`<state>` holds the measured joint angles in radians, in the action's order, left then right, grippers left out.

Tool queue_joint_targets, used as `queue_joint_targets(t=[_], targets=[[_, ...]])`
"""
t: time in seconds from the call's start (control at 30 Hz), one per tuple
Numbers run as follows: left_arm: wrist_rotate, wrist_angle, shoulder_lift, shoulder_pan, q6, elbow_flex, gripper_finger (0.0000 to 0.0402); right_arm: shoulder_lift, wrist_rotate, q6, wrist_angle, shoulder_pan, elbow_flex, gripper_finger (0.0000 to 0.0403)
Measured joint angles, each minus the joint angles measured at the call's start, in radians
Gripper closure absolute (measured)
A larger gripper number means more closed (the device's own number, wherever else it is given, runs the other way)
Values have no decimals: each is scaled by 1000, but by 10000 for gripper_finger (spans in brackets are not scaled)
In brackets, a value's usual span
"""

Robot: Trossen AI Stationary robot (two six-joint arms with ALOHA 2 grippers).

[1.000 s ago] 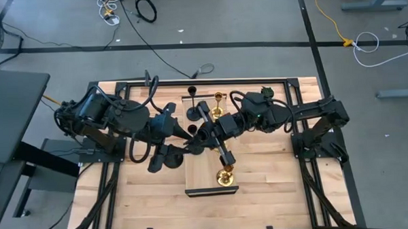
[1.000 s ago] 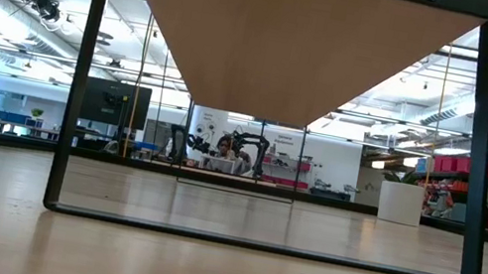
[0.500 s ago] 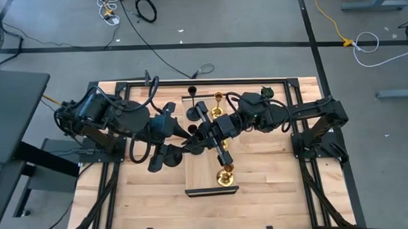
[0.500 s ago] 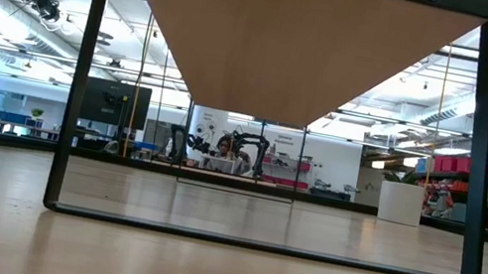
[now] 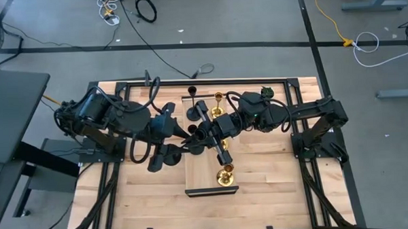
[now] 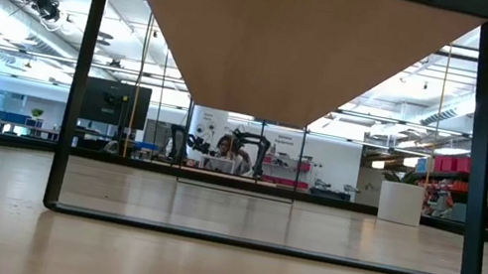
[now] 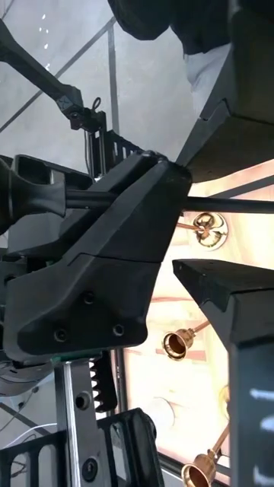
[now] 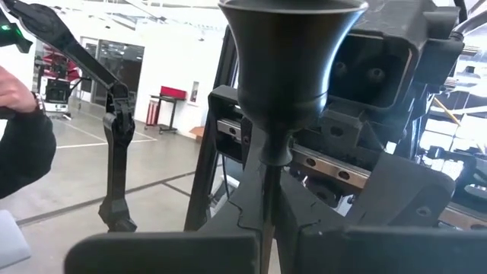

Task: Pick & Place candle stick holders
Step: Put the black candle holder on the shelf aligned with the golden candle holders

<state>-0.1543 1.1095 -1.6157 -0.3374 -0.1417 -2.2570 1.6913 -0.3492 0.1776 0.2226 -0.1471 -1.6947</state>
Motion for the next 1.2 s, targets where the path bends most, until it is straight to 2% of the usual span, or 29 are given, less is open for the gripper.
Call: queue_joint_targets(t=[0.43, 0.57, 0.9, 1.2], targets=[[-3, 12, 0, 0, -3, 0, 231, 0, 0, 1, 1, 0, 0, 398], [-3, 19, 0, 0, -3, 0, 265, 0, 0, 1, 0, 0, 0, 398], [1, 19, 0, 0, -3, 0, 385, 0, 3, 3, 0, 0, 0, 398], [-18, 35, 0, -1, -4, -1, 384, 0, 5, 3, -1, 1, 2, 398]])
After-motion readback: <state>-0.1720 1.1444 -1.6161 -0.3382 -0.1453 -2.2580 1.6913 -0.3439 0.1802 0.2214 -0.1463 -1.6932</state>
